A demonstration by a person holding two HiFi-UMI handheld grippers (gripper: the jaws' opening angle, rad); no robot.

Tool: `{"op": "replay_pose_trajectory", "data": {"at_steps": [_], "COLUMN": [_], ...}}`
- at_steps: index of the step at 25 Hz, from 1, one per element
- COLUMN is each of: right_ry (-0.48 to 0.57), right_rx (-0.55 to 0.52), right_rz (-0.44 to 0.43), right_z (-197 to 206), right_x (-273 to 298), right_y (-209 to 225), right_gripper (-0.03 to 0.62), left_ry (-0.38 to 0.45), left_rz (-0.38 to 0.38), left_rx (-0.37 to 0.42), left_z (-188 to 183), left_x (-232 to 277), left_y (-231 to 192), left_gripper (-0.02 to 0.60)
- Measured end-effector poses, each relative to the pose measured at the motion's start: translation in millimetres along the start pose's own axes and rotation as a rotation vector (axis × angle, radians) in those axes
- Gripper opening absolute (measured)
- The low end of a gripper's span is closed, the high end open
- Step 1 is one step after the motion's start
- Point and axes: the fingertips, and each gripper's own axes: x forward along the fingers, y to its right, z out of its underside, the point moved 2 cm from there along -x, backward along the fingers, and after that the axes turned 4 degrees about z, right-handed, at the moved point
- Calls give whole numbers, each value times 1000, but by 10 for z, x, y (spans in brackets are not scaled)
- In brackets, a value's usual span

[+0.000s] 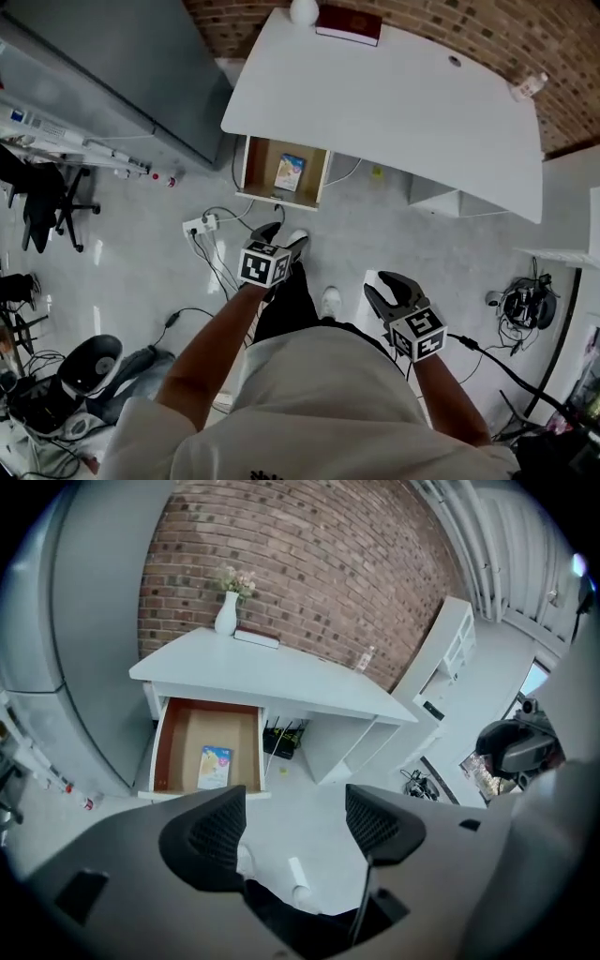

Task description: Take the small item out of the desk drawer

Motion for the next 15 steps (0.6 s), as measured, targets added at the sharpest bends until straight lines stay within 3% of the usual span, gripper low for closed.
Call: {"op": "replay_pose_trajectory", "data": {"at_steps": [5,11,15], "right_ry": [-40,-82,-124], "right_rx": [99,191,236], "right_rz": [61,85,84], "right_z": [-263,-356,-261], "right_x": [454,948,1196], "right_y": [271,488,663], "right_gripper": [175,175,175], "left_ry": [-65,-159,-243], "left_rz": [0,-107,-175], "left_rx": [37,70,50], "left_z": [-435,-582,-554], "left_x": [725,1680,2160], "left_y": [-778,-1726,-2209], "left_gripper": [333,367,383]}}
